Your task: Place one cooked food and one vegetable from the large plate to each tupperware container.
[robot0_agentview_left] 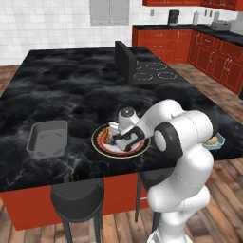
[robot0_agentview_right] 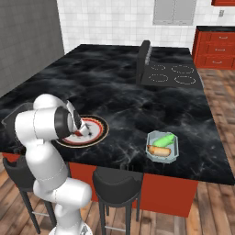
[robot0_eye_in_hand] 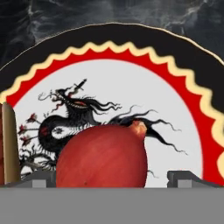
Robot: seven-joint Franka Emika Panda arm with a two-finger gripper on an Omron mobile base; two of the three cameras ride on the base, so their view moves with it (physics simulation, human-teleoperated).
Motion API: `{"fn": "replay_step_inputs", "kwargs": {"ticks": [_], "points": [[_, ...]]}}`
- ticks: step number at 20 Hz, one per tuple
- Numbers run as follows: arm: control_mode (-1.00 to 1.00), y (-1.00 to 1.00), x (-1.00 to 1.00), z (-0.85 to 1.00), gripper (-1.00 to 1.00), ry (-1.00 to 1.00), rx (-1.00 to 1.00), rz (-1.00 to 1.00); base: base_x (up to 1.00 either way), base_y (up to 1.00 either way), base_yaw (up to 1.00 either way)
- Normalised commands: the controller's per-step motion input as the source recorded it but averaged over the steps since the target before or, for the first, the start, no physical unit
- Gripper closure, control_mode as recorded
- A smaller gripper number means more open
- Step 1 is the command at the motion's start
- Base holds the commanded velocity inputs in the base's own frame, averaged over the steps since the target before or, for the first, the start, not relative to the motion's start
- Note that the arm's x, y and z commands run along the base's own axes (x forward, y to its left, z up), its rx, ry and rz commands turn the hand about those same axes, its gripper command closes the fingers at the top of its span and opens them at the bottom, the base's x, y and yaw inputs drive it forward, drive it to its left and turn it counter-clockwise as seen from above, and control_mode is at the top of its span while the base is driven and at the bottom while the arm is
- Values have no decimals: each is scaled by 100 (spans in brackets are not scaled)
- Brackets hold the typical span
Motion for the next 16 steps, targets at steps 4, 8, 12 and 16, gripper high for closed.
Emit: {"fn": "replay_step_inputs", "kwargs": {"ticks": [4, 8, 12, 16], "points": [[-100, 2, 0, -31, -100, -8, 0, 1, 0, 0, 0], [-100, 0, 1, -44, -100, -9, 0, 0, 0, 0, 0], [-100, -5, 0, -47, -100, -16, 0, 0, 0, 0, 0], [-100, -12, 0, -56, -100, -15, 0, 0, 0, 0, 0]]}}
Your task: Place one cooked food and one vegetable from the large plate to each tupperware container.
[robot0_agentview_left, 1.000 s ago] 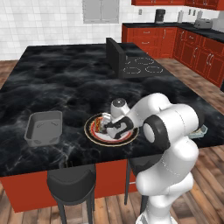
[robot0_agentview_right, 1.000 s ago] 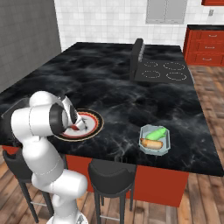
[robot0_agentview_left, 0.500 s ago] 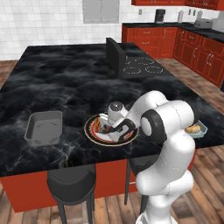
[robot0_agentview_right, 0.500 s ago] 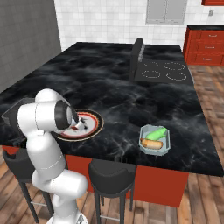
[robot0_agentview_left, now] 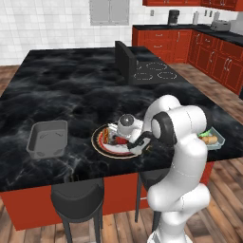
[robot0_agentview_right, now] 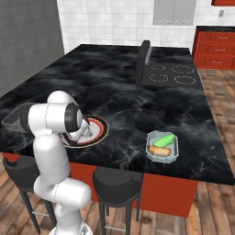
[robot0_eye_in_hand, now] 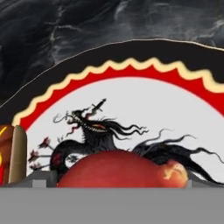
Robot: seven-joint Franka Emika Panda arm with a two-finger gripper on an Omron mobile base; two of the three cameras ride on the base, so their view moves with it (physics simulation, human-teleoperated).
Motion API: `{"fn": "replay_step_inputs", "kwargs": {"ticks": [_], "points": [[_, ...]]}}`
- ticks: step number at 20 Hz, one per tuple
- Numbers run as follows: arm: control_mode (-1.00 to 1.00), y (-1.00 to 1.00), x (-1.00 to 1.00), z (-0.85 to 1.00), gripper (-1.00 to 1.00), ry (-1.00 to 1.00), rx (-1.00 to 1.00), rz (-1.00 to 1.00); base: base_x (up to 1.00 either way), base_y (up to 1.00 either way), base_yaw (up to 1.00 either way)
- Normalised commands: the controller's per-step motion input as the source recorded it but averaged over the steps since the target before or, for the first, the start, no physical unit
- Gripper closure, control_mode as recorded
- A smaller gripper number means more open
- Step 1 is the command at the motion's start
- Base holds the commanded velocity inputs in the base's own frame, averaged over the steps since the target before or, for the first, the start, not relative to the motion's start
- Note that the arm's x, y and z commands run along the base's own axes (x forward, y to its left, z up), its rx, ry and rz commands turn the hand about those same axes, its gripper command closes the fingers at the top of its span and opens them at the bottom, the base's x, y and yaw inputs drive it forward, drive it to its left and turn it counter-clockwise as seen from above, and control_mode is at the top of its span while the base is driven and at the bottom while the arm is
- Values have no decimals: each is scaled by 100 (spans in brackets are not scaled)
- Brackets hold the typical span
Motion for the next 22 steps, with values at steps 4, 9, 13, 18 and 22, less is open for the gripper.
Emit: {"fn": "replay_step_inputs", "kwargs": {"ticks": [4, 9, 13, 18, 22], "points": [[-100, -8, 0, -60, 100, -13, 0, 0, 0, 0, 0], [-100, -9, -4, -21, 100, -3, 3, 0, 0, 0, 0], [-100, -15, -27, 1, 100, 0, 16, 5, 0, 0, 0], [-100, -9, -8, 29, 100, 2, 24, 10, 0, 0, 0], [-100, -3, 0, 78, 100, 14, 18, 3, 0, 0, 0]]}}
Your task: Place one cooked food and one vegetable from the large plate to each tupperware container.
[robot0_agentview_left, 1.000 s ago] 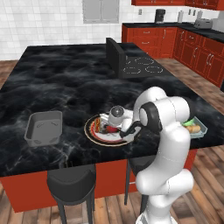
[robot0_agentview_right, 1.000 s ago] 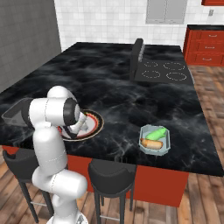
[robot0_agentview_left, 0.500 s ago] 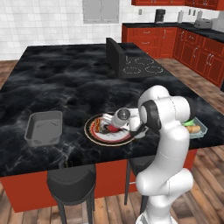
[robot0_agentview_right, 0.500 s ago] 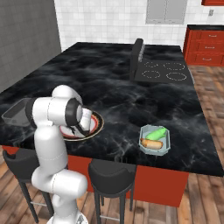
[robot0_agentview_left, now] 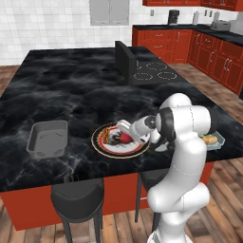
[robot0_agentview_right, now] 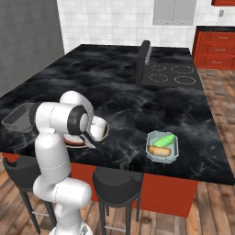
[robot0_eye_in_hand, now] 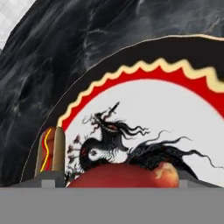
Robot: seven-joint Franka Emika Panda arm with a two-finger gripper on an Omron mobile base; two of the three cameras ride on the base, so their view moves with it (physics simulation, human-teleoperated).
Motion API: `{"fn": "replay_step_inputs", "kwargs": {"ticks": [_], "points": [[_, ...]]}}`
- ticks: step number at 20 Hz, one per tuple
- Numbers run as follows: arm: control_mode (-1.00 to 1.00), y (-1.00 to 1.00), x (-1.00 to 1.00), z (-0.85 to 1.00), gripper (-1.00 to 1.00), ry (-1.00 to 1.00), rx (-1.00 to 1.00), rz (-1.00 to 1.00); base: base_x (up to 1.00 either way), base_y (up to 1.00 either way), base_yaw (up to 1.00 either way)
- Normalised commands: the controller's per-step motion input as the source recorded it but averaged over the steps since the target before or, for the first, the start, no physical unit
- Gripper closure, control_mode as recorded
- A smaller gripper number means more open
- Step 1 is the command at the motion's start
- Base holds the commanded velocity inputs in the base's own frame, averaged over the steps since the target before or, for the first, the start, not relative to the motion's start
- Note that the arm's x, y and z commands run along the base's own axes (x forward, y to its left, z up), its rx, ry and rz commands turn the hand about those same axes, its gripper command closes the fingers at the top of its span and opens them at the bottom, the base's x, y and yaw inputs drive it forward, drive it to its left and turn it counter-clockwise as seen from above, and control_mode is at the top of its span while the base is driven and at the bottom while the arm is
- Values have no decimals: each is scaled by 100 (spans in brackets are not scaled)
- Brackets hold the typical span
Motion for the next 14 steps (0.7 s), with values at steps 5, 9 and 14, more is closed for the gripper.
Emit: {"fn": "replay_step_inputs", "kwargs": {"ticks": [5, 9, 14], "points": [[-100, 0, 8, 95, 100, 42, 4, 0, 0, 0, 0], [-100, 2, 37, 100, 100, 67, -10, 3, 0, 0, 0], [-100, 3, 73, 100, 100, 54, -10, 0, 0, 0, 0]]}}
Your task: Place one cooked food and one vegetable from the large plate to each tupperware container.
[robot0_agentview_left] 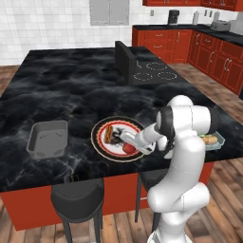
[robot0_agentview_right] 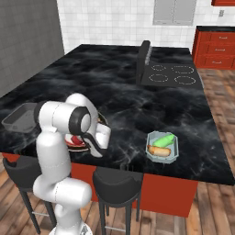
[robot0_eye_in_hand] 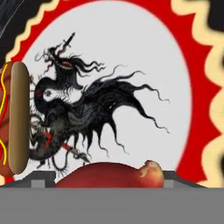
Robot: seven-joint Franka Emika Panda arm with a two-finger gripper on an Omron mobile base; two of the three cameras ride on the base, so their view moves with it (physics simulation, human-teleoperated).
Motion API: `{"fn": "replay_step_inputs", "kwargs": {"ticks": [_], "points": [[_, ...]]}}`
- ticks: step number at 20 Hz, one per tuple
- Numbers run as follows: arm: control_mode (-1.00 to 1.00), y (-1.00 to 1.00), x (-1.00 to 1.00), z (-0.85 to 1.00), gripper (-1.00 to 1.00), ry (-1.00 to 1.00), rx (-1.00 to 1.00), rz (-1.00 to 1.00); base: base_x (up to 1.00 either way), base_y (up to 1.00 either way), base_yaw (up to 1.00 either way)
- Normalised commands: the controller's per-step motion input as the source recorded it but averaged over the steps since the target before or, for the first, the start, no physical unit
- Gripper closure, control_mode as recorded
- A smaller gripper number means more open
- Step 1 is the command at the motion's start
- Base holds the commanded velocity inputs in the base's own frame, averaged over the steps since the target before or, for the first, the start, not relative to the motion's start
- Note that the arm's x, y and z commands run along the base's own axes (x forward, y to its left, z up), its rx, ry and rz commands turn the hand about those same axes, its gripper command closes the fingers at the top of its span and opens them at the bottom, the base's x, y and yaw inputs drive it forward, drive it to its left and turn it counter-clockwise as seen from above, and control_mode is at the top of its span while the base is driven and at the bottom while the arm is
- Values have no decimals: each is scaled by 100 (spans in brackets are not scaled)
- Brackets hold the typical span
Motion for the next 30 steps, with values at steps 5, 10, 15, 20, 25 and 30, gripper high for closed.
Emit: {"fn": "replay_step_inputs", "kwargs": {"ticks": [5, 10, 15, 20, 25, 30], "points": [[-100, 8, 85, 100, 100, 42, -10, 0, 0, 0, 0], [-100, 44, 76, 100, 100, -1, -21, -17, 0, 0, 0], [-100, 40, 84, 100, 100, -41, -9, -15, 0, 0, 0], [-100, 27, 75, 100, 100, -6, -6, -9, 0, 0, 0], [-100, 29, 13, 100, 100, 42, -6, 5, 0, 0, 0], [-100, 43, 3, 100, 100, 46, -5, 13, 0, 0, 0]]}}
